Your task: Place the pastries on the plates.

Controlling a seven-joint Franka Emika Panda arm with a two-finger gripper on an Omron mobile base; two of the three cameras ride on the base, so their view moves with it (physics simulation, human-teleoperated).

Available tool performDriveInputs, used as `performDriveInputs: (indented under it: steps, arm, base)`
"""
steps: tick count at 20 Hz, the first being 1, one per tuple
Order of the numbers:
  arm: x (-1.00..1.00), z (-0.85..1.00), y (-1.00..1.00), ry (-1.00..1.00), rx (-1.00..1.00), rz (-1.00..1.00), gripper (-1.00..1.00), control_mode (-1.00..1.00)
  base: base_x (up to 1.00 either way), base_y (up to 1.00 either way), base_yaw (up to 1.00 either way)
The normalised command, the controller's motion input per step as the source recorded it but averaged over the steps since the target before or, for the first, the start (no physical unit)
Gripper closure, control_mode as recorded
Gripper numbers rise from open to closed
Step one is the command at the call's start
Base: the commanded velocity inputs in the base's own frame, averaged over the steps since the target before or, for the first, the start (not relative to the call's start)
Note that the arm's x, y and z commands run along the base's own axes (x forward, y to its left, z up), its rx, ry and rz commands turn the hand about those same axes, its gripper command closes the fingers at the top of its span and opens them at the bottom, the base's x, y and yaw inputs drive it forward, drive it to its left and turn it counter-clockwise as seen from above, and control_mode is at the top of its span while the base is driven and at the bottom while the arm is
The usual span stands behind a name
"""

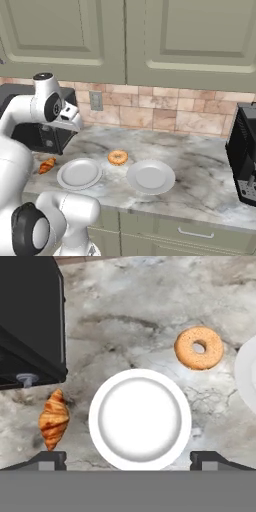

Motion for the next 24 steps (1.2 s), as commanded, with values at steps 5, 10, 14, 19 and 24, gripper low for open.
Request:
performDriveInputs:
  steps: [5, 10, 14, 19, 24]
  arm:
    - [0.00, -0.45, 0.38, 0.01, 0.00, -0.02, -1.00, -1.00]
    - [0.00, -0.40, 0.30, 0.01, 0.00, 0.01, -1.00, -1.00]
    - [0.00, -0.23, 0.36, 0.00, 0.00, 0.00, -1.00, -1.00]
    - [0.00, -0.22, 0.49, 0.00, 0.00, 0.00, -1.00, -1.00]
    - [0.12, -0.21, 0.44, 0.03, 0.00, 0.01, -1.00, -1.00]
  base:
    - [0.00, 0.00, 0.00]
    - [0.00, 0.00, 0.00]
    - [0.00, 0.00, 0.00]
    - [0.00, 0.00, 0.00]
    - [0.00, 0.00, 0.00]
